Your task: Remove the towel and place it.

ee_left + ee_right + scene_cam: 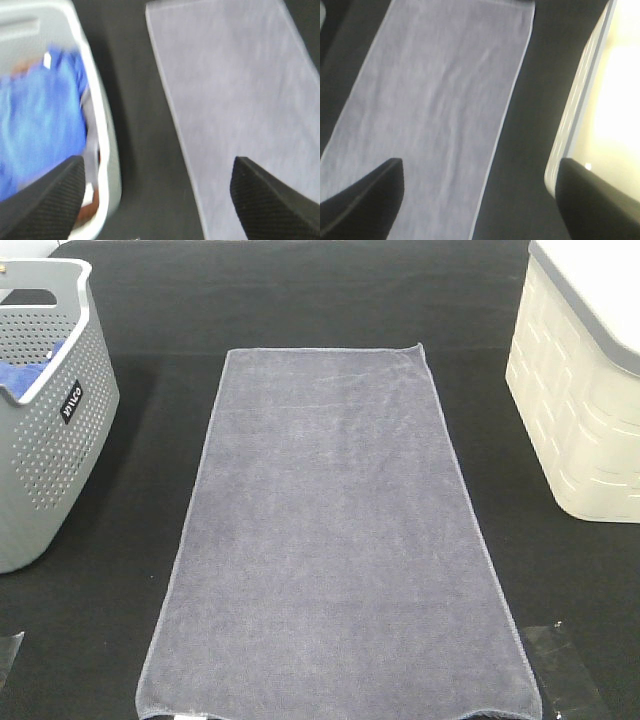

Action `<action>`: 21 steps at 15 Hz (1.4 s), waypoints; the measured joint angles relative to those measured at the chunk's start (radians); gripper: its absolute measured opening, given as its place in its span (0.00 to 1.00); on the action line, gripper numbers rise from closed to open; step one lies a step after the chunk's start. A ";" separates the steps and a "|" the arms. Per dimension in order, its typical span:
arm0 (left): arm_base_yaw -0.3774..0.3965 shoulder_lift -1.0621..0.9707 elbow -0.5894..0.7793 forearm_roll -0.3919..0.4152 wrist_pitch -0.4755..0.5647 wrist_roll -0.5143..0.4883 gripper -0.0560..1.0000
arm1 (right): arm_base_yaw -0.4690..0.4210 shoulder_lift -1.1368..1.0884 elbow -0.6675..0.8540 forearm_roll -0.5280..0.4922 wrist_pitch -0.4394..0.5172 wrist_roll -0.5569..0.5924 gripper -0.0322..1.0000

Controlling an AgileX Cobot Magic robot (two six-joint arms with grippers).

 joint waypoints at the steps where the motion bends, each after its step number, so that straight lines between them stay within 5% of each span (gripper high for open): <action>1: 0.000 -0.083 0.108 0.005 0.001 -0.006 0.77 | 0.000 -0.053 0.095 0.006 0.000 0.000 0.78; 10: 0.000 -0.810 0.854 -0.010 0.009 0.013 0.77 | 0.000 -0.633 0.891 0.019 0.000 0.000 0.78; 15: 0.000 -1.142 1.034 -0.093 0.014 0.162 0.77 | 0.000 -1.090 1.103 0.009 -0.021 -0.020 0.78; 21: 0.000 -1.234 1.046 -0.191 -0.040 0.280 0.77 | 0.000 -1.429 1.136 0.009 -0.067 -0.055 0.78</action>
